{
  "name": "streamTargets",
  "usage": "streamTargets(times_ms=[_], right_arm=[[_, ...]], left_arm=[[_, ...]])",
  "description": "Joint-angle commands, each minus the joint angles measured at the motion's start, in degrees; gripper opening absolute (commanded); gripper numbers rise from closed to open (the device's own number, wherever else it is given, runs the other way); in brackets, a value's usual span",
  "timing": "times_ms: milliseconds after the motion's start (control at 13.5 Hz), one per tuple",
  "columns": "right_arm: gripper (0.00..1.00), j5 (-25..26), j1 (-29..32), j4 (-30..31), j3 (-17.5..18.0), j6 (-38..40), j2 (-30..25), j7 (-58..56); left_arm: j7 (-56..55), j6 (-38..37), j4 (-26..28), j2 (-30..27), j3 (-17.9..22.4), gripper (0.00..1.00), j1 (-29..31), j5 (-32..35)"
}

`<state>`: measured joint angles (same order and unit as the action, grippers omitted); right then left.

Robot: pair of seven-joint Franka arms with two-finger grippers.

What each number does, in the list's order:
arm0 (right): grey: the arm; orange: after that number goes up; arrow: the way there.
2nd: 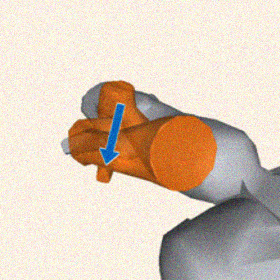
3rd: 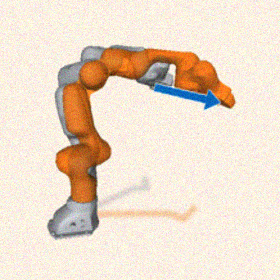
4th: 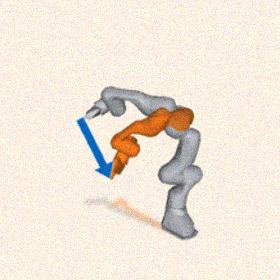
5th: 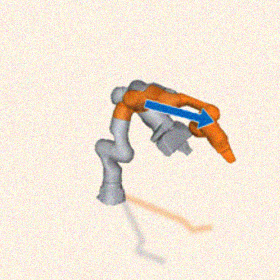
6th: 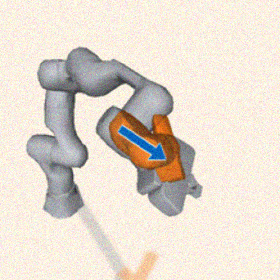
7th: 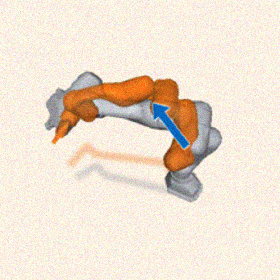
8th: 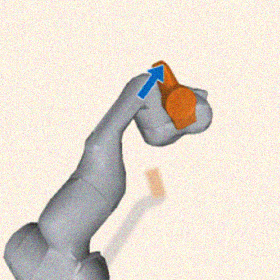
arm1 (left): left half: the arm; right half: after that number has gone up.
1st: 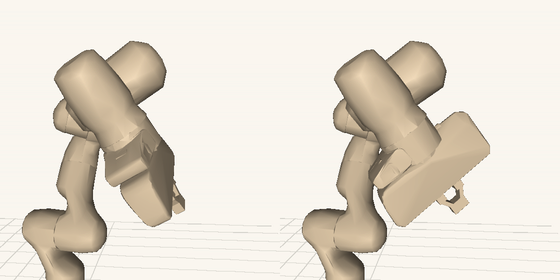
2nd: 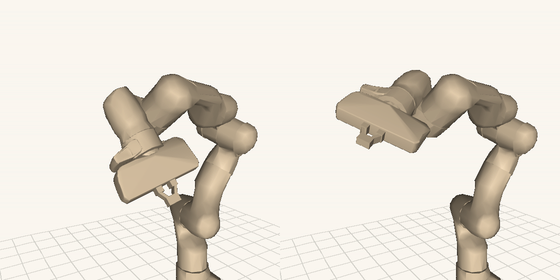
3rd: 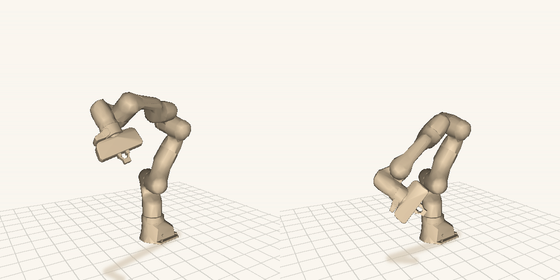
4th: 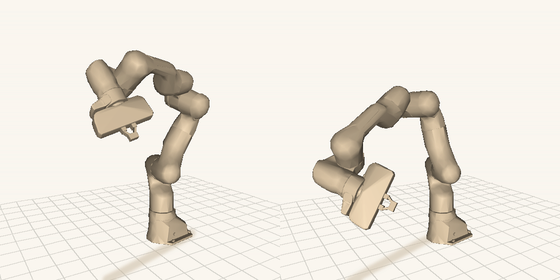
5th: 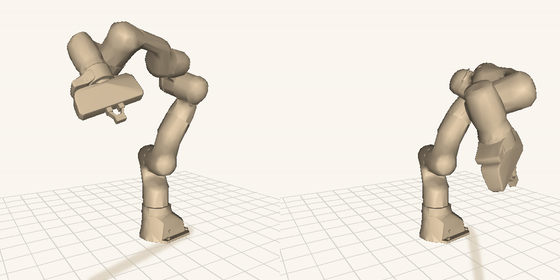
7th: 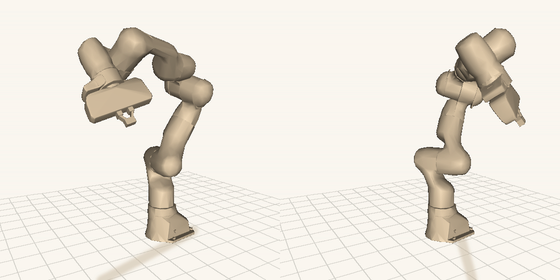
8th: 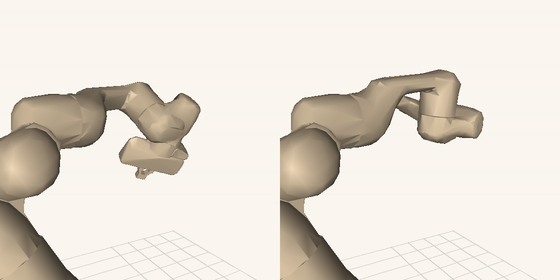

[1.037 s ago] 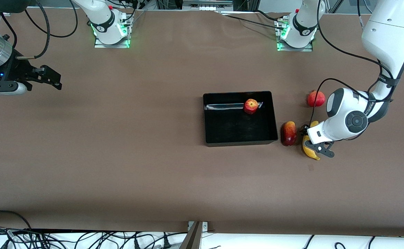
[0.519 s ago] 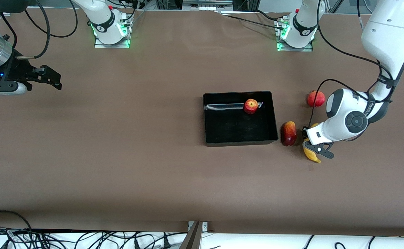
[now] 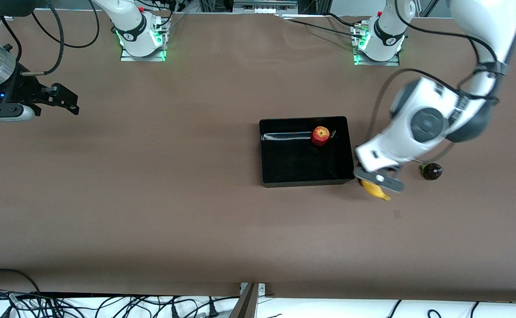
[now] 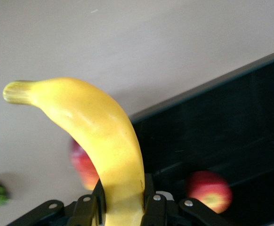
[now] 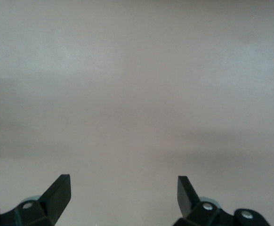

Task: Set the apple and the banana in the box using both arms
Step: 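Lift the banana with the left gripper and lower it into the box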

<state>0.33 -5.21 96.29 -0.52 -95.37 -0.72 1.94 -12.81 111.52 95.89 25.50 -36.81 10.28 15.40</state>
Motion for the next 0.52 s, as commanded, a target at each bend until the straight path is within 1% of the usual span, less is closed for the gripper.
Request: streamTargets(times_ms=[0, 148, 222, 296, 444], right_arm=[[1.00, 0.81, 0.02, -1.02, 0.17, 0.54, 0.37, -0.53], [1.00, 0.81, 0.02, -1.10, 0.17, 0.45, 0.54, -0.53], [1.00, 0.81, 0.02, -1.10, 0.17, 0.45, 0.54, -0.53], [1.00, 0.81, -0.07, -1.10, 0.17, 0.45, 0.54, -0.53], [1.00, 0.81, 0.02, -1.10, 0.17, 0.37, 0.54, -0.53]], left_arm=[[-15.68, -1.75, -4.56, 4.02, 0.51, 0.05, -9.37, -1.78], [-25.29, -0.52, -4.92, 8.23, 0.51, 0.05, -13.60, -1.87], [-28.47, 2.62, -4.93, 9.64, 0.60, 0.05, -15.44, -1.26], [-30.15, 6.65, -4.58, 11.05, 0.95, 0.05, -16.68, -0.99], [-31.48, 10.45, -4.66, 14.39, 0.95, 0.05, -17.04, -0.90]])
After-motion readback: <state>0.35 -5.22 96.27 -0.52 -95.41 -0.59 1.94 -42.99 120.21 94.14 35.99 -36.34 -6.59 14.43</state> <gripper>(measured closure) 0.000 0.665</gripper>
